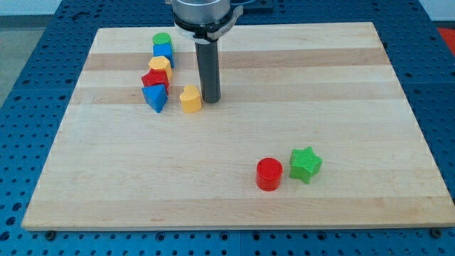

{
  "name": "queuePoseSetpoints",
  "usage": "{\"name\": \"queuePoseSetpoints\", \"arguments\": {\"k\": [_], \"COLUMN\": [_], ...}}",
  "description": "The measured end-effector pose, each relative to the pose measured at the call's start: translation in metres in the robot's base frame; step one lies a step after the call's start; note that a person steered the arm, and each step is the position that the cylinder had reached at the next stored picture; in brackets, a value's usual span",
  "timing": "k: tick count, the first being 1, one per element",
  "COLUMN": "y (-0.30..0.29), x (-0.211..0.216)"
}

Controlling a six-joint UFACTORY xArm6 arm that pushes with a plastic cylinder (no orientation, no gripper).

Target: Push the yellow heart closer to the blue triangle

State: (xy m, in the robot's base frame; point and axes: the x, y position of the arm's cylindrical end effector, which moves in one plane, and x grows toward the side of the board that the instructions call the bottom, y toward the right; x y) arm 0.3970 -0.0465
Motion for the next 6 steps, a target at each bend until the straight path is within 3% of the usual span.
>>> {"name": "queuePoseSetpoints", "arguments": {"k": [6], "y": [-0.01], "x": [0.008]}}
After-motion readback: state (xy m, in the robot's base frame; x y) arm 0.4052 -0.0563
